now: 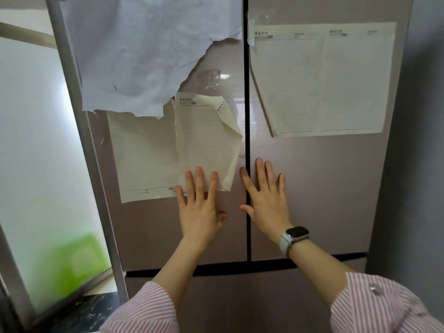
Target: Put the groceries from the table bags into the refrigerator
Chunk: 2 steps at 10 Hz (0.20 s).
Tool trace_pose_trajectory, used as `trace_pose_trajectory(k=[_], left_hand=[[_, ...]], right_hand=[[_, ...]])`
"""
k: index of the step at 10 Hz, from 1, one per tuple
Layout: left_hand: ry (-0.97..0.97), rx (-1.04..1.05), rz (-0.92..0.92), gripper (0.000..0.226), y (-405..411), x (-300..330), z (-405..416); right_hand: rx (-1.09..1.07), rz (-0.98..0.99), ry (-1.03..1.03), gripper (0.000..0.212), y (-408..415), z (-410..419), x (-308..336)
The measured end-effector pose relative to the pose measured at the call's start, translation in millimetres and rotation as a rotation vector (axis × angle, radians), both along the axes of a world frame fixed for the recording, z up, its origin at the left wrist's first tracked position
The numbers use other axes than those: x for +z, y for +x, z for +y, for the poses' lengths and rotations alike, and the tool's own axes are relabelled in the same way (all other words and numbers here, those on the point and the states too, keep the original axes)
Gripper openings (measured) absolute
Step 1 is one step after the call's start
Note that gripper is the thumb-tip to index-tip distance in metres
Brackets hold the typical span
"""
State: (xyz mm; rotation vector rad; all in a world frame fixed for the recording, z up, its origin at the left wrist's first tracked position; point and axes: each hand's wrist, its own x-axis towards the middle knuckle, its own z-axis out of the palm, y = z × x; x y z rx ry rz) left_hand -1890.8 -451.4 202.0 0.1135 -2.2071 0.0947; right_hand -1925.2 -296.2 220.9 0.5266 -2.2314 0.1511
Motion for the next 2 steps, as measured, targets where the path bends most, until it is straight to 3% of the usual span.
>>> trace_pose_trajectory(k=[1,2], left_hand=[[0.005,-0.001,0.005,0.125,-1.1,-2.9,0.8],[0.046,0.001,0.001,0.123,-1.9,-0.8,2.3]], right_hand=[[0.166,-0.314,-0.154,0.07,20.0,10.0,25.4],[0.642,-0.661,-0.741,0.031,61.2,44.2,81.7]])
